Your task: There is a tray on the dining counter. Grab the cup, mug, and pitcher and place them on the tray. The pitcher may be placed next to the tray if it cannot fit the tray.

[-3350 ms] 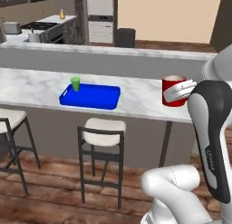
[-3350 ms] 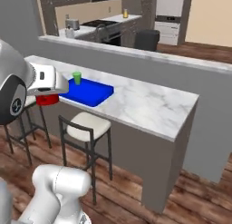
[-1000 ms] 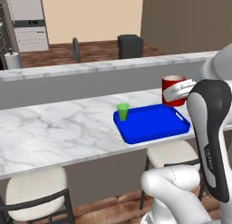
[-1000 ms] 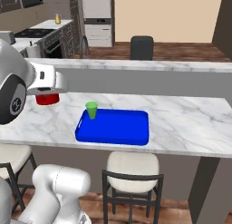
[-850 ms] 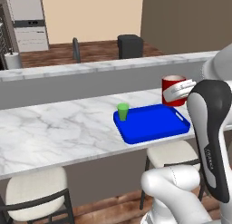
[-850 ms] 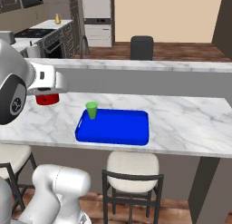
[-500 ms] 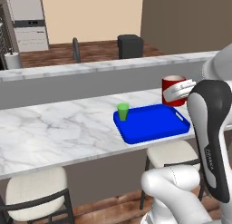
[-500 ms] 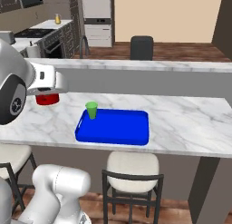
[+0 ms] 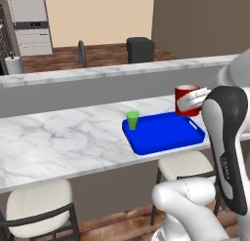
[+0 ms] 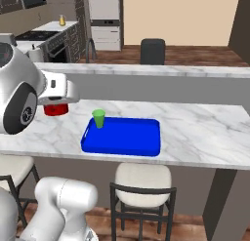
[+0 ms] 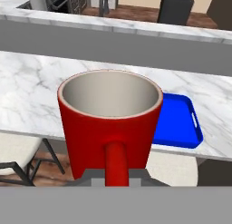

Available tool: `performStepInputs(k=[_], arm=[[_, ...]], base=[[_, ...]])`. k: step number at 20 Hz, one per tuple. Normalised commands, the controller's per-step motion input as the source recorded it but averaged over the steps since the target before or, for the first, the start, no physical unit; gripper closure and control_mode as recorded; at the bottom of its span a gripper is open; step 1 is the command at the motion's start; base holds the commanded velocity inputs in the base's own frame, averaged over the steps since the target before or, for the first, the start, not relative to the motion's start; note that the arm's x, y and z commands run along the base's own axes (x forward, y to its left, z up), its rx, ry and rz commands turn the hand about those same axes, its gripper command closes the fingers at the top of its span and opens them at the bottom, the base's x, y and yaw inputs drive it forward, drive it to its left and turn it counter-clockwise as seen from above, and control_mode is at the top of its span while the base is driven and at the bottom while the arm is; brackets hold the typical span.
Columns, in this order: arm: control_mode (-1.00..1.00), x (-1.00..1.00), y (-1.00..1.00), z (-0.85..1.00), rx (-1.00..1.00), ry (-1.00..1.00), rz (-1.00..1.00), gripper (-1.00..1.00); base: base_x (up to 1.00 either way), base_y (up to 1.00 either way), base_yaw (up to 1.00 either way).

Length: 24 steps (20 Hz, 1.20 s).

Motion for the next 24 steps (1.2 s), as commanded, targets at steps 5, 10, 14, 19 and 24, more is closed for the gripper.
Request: performStepInputs(k=[5, 10, 14, 19, 24], arm=[[-1.0, 0.42, -0.21, -0.62, 0.0, 0.01, 0.1, 1.0], [-1.0, 0.6, -0.08, -0.63, 0.0, 0.0, 0.2, 1.0], [-1.0, 0.66, -0.18, -0.55, 0.0, 0.02, 0.23, 1.0], [-1.0, 0.65, -0.21, -0.45, 0.09, 0.11, 0.16, 1.0], [-1.0, 0.71, -0.21, -0.49, 0.07, 0.11, 0.1, 1.0]], base=[[0.0, 0.0, 0.0], [0.0, 0.0, 0.0], [0.0, 0.0, 0.0], [0.0, 0.0, 0.0], [0.0, 0.0, 0.0]])
